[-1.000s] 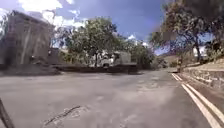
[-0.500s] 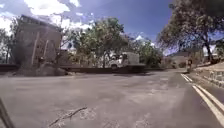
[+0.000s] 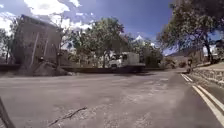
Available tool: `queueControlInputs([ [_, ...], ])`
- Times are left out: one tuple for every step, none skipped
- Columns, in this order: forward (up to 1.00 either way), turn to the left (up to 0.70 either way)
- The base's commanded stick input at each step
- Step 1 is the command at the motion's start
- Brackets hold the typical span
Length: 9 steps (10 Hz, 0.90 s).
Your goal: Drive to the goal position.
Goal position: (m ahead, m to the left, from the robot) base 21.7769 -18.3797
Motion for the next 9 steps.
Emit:
queueControlInputs([
  [0.0, 0.0],
  [0.0, 0.0],
  [0.0, 0.0],
  [0.0, 0.0],
  [0.0, 0.0],
  [0.0, 0.0],
  [0.01, 0.0],
  [0.33, 0.0],
  [0.65, 0.0],
])
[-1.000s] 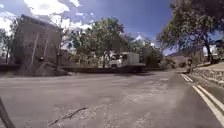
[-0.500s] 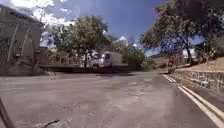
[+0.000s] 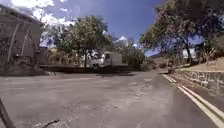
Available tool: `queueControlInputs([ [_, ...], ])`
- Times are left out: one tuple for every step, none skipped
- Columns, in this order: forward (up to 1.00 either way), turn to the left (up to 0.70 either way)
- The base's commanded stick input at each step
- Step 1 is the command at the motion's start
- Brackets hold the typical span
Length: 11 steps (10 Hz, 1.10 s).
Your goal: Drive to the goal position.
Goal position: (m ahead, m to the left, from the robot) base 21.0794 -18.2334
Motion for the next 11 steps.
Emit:
queueControlInputs([
  [0.7, 0.0],
  [0.7, 0.0],
  [0.7, -0.11],
  [0.7, -0.27],
  [0.7, -0.34],
  [0.7, -0.35],
  [0.7, -0.35],
  [0.7, -0.35],
  [0.7, -0.33],
  [0.7, -0.26],
  [0.7, 0.0],
])
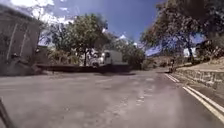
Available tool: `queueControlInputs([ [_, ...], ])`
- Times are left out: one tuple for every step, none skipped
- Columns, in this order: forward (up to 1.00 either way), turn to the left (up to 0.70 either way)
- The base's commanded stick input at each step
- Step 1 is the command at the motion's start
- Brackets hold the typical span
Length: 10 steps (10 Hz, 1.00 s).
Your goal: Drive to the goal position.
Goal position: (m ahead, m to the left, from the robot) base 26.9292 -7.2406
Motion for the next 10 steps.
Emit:
queueControlInputs([
  [0.7, 0.0],
  [0.7, 0.0],
  [0.7, 0.0],
  [0.7, 0.0],
  [0.7, 0.0],
  [0.7, 0.0],
  [0.7, 0.0],
  [0.7, 0.0],
  [0.7, 0.0],
  [0.7, 0.0],
])
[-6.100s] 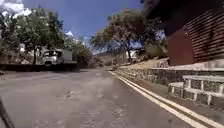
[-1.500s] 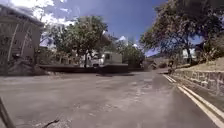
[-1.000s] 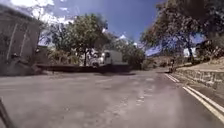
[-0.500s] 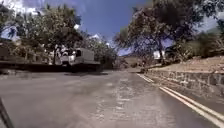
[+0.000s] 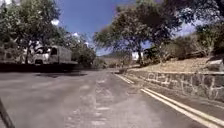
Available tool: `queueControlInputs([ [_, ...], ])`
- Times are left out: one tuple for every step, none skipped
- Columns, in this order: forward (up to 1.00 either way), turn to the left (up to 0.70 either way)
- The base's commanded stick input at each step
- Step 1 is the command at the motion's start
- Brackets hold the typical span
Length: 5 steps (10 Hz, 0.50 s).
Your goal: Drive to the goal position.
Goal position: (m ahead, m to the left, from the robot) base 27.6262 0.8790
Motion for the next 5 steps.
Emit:
queueControlInputs([
  [0.7, 0.0],
  [0.7, 0.0],
  [0.7, 0.0],
  [0.7, 0.0],
  [0.7, 0.0],
])
